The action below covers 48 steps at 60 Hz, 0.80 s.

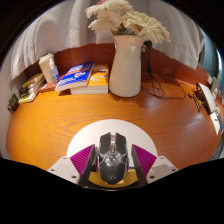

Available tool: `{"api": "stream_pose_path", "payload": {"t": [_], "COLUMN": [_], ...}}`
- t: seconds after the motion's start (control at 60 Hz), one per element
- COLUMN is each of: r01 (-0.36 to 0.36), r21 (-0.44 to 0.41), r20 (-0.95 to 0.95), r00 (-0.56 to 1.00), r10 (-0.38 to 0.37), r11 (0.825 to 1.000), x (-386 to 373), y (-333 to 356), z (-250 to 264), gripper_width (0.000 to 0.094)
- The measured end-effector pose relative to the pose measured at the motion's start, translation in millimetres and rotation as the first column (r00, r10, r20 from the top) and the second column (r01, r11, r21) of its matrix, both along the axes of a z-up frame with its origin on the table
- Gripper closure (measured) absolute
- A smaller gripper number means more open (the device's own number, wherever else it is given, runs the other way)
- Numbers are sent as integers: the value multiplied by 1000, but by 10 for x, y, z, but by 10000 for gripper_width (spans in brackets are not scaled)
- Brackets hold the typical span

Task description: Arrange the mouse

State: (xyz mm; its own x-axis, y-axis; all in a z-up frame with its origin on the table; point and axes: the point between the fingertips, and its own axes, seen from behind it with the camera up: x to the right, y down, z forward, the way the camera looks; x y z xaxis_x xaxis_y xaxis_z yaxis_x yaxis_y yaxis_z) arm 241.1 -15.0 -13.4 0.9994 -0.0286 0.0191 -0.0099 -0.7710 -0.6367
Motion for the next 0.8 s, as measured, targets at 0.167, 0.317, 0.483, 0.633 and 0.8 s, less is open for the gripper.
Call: {"api": "stream_pose_path", "payload": {"t": [0.167,0.317,0.483,0.633,0.8], "r01": [-19,-7,-8,-28,-57], "r21": [28,97,204,276,295], "r20": [10,14,2,-34,-33], "r00": [1000,1000,1000,999,997], "r10": [19,6,8,39,70], "r11": [999,995,979,961,954], "x": [-59,-295,-739,-1216,-1602], "y": [-53,-352,-875,-1339,-1766], "z": [419,1155,1958,2398,2527], "gripper_width": [116,93,95,89,90]}}
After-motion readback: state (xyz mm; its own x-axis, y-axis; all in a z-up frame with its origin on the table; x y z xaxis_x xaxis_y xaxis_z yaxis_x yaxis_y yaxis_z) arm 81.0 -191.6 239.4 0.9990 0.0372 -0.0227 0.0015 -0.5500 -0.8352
